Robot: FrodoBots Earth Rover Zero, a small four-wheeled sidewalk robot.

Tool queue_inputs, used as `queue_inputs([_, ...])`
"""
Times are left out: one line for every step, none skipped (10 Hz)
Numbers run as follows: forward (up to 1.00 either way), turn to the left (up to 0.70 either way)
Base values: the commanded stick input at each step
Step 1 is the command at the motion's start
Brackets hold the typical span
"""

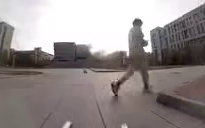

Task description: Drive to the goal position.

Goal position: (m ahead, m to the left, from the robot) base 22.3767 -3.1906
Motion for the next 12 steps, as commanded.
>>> queue_inputs([1.00, 0.40])
queue_inputs([1.00, 0.18])
queue_inputs([1.00, 0.00])
queue_inputs([1.00, 0.00])
queue_inputs([1.00, -0.06])
queue_inputs([1.00, -0.33])
queue_inputs([1.00, -0.40])
queue_inputs([1.00, -0.40])
queue_inputs([1.00, -0.39])
queue_inputs([1.00, -0.16])
queue_inputs([1.00, 0.00])
queue_inputs([1.00, 0.00])
